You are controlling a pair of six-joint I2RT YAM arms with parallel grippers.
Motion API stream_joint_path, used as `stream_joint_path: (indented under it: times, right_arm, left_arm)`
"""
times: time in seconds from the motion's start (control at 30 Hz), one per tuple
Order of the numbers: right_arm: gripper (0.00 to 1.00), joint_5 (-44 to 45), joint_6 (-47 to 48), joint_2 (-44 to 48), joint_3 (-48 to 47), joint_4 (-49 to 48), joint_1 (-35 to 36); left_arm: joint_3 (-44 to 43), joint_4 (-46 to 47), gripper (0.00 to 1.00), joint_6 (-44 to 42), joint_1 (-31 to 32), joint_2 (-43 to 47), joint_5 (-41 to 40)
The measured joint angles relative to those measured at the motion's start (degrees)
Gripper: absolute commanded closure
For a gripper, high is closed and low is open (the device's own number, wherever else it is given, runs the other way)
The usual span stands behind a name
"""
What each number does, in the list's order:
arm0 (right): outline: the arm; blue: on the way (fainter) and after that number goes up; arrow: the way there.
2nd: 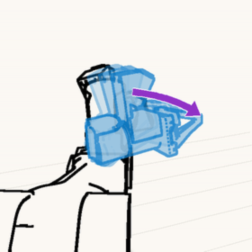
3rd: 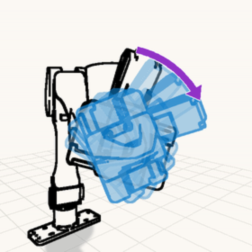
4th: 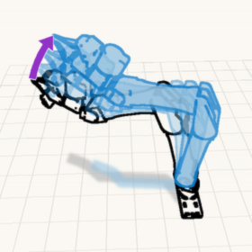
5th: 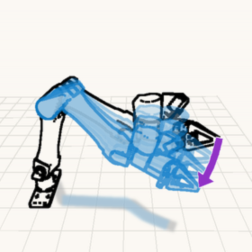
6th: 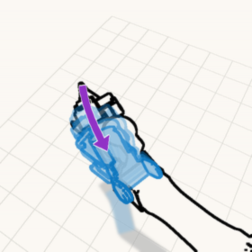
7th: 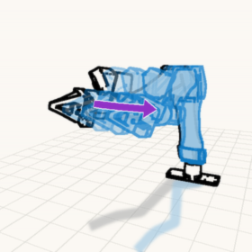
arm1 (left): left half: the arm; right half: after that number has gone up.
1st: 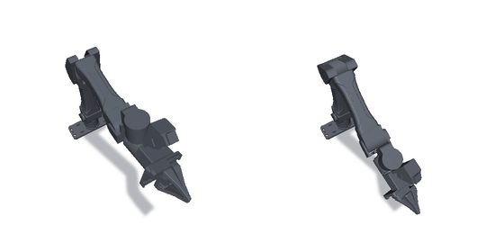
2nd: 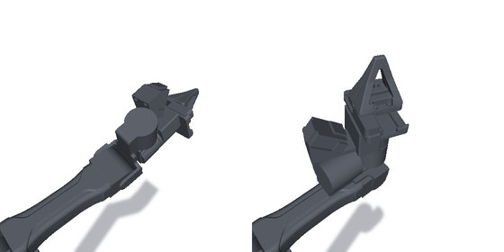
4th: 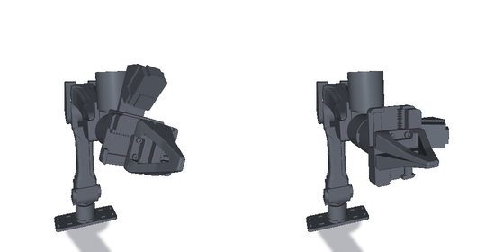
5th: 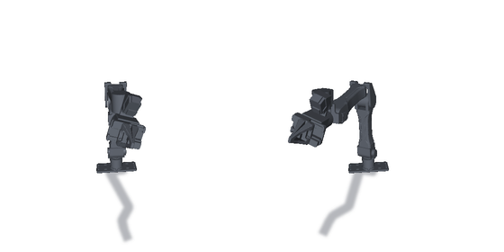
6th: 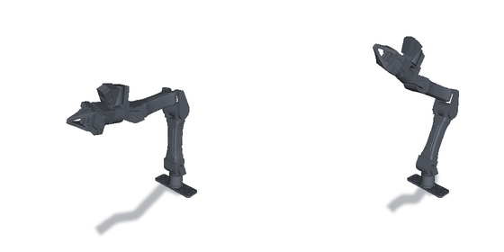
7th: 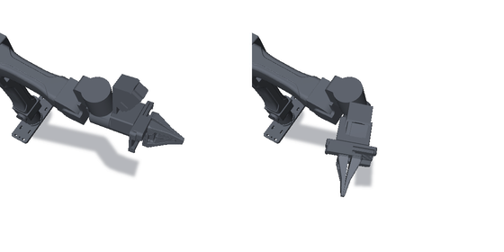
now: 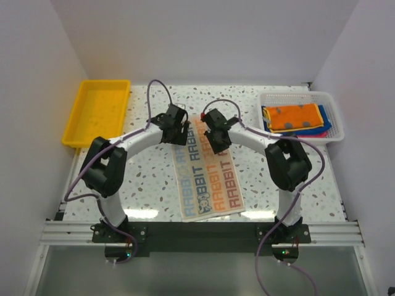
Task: Fold and stack the towels
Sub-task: Flatten out the crumpled towel, then fold the towel
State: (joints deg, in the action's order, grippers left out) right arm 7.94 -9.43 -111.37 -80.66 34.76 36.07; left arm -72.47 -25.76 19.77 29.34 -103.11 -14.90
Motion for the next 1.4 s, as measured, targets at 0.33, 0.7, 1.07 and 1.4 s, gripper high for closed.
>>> stream_joint_path:
  times: [0.33, 0.7, 1.07, 1.4]
  right_arm:
    - [0.75, -1.8, -4.0, 4.5, 11.6, -4.1, -0.1]
    - [0.65, -7.5, -11.1, 19.2, 26.7, -0.2, 3.1]
    - [0.46, -5.6, 3.5, 14.4, -0.8, 5.0, -7.1]
    - [0.5, -8.5, 15.6, -3.1, -13.2, 5.3, -17.6]
  left_arm:
    - [3.3, 1.3, 0.27, 1.2, 3.6, -4.4, 3.4]
    - [16.1, 2.4, 0.22, 3.7, 6.4, 6.5, 6.9]
    - [2.2, 0.4, 0.07, -5.9, 2.1, 6.5, 5.6]
    - [-13.9, 2.5, 0.06, -20.8, -2.4, -10.3, 9.5]
